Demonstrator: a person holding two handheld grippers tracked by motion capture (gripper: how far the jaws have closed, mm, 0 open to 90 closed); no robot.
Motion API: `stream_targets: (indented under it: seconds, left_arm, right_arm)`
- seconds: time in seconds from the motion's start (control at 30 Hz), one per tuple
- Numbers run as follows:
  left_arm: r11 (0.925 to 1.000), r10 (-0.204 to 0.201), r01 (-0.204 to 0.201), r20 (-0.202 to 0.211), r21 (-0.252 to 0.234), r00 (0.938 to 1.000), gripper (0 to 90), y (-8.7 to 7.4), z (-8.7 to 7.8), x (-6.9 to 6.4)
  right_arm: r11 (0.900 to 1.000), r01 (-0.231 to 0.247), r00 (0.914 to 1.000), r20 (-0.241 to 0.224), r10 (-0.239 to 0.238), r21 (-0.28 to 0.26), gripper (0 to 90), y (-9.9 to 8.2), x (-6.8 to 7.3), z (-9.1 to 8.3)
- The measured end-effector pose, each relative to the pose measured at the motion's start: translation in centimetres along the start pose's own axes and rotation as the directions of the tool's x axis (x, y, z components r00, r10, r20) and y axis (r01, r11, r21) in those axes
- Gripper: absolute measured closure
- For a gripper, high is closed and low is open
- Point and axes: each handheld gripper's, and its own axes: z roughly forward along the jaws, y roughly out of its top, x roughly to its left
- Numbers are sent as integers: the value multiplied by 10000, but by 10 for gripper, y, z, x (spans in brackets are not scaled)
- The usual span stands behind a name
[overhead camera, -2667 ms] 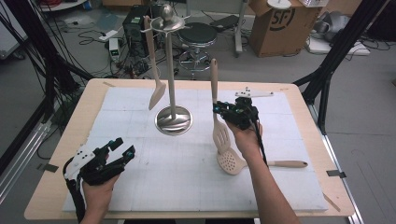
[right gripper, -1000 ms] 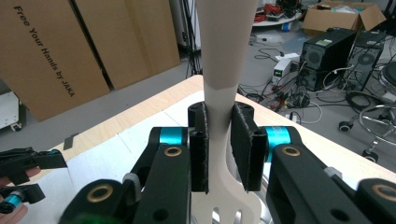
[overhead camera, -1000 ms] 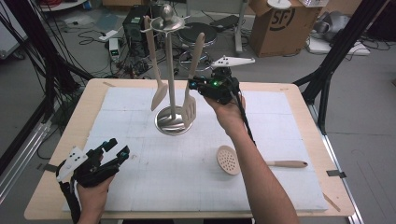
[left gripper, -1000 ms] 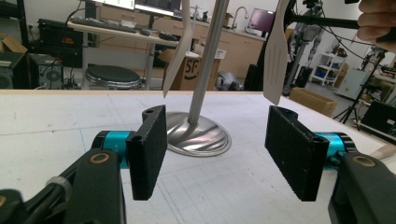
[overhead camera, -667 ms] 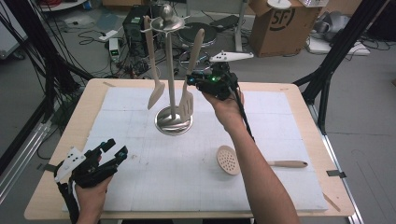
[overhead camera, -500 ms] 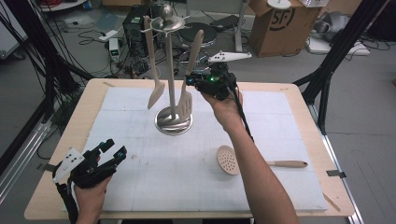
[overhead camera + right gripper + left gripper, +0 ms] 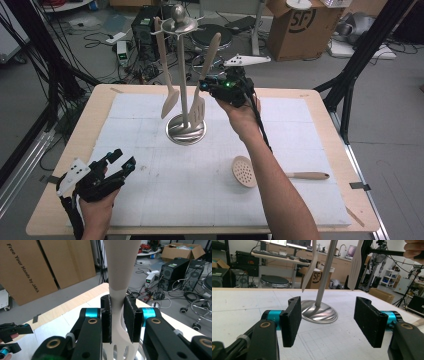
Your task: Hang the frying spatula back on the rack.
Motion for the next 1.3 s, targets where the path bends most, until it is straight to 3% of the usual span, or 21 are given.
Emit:
stream_targets:
  seconds: [0.8,1.3]
  left_arm:
    - [10000,-8,8,-10,-26,10000,396,1,-1,0]
    - [10000,-11,11,-30,-35,10000,396,1,-2,1]
  right_arm:
    - [9997,-76,10000,-26,75,-241,776,0,2,-1]
    - [9994,-196,9998,-89,198,285,776,4,-3,11]
